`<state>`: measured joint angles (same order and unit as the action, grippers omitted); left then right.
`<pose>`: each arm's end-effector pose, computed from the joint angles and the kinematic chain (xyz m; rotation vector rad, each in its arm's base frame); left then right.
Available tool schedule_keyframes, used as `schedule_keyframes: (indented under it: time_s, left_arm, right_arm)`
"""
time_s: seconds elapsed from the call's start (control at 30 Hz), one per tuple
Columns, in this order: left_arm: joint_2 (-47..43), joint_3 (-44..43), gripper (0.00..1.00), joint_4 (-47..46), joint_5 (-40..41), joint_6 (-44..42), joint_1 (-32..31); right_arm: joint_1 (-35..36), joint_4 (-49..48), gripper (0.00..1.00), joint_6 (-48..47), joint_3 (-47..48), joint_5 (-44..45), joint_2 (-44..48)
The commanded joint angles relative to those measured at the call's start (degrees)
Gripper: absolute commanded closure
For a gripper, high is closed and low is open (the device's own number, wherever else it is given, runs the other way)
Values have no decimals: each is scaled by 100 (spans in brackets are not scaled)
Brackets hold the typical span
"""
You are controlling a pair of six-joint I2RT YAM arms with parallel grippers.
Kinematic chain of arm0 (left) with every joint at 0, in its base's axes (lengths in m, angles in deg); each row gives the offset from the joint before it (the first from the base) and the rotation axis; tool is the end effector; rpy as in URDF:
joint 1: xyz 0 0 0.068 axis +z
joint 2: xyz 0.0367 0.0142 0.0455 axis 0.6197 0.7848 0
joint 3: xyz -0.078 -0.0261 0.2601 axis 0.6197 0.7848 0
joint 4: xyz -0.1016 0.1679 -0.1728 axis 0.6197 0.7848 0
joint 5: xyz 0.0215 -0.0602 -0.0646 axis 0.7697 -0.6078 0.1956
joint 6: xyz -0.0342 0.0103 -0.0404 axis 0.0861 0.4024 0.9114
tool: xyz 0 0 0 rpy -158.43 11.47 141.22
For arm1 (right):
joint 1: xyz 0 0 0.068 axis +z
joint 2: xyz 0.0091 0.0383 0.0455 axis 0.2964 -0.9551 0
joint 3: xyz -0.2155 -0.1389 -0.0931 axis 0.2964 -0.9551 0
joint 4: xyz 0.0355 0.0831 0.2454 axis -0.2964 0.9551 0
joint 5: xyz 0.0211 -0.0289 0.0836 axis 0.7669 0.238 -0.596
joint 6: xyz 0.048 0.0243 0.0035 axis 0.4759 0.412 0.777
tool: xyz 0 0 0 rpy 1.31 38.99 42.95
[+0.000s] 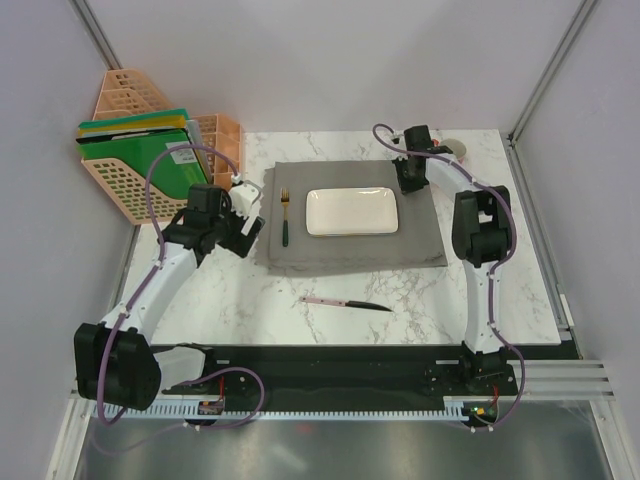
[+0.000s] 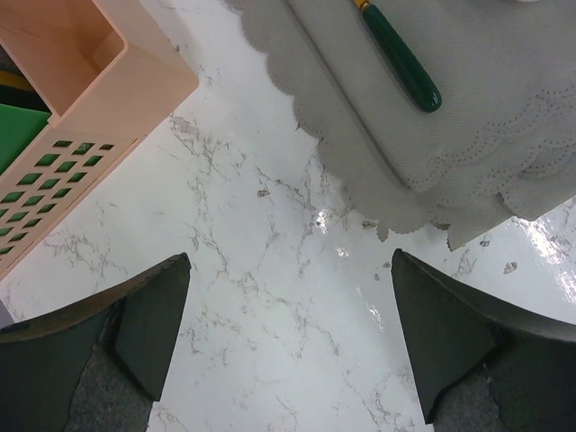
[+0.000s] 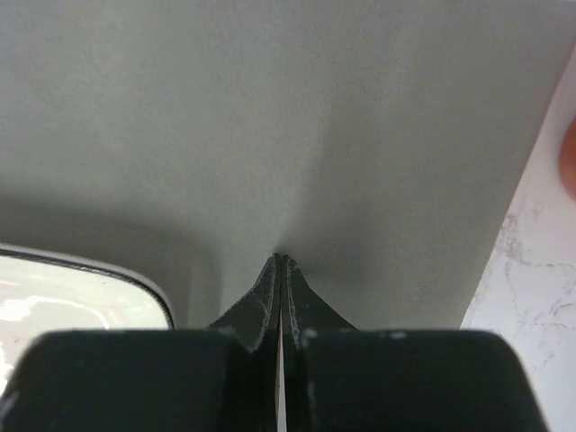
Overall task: Set the dinner table for one person
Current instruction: Pick up the knife at the center of the board.
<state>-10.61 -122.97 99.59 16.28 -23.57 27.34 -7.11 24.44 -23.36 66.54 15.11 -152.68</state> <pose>0.2521 -0.0522 0.2698 0.7503 2.2239 0.0022 0.4971 0.0886 0.1756 -0.2897 2.5523 0.0362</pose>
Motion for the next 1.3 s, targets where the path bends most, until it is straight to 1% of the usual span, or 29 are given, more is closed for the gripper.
schedule_keyframes:
  time_s: [0.0,0.07,0.1,0.17,0.2,0.3,0.4,0.43,0.57,0.63,0.73,0.87,1.03,1.17,1.27]
  left_arm:
    - [-144,59,0,-169,55,-89,24]
    - [-153,76,0,-169,55,-89,24]
    - [-153,94,0,-169,64,-89,33]
    - [-162,129,0,-186,64,-89,33]
    - [-171,155,0,-186,64,-89,33]
    - [-188,191,0,-222,55,-97,50]
    - [-180,182,0,-230,38,-115,59]
    - [-180,182,0,-230,38,-106,59]
    - [-92,156,0,-265,-6,-89,68]
    - [-74,156,0,-265,-15,-80,59]
    - [-135,182,0,-265,-41,-71,68]
    - [-197,191,0,-266,-41,-89,77]
    - [-197,191,0,-274,-41,-115,85]
    - [-162,165,0,-257,-7,-124,85]
    - [-223,156,0,-265,29,-132,94]
  right_arm:
    - [15,-141,100,-90,-77,162,-86]
    - [24,-167,100,-117,-191,170,10]
    - [-2,-333,100,-117,-314,162,115]
    - [6,-527,100,-126,-664,171,624]
    - [-2,-702,100,-108,-780,162,1043]
    - [-186,-783,100,23,-965,136,1712]
    - [-590,-678,100,155,-974,-31,2109]
    - [-809,-617,100,164,-913,-32,2137]
    - [-1293,-537,100,50,-852,64,2173]
    - [-1609,-485,100,138,-711,144,1954]
    - [-1952,-247,100,296,-255,-31,1497]
    - [-2024,-220,100,261,-279,39,1153]
    - [-2033,-414,100,296,-683,-31,1232]
    - [-2033,-597,100,200,-973,-14,1626]
    - [-2033,-774,100,164,-1307,-5,2223]
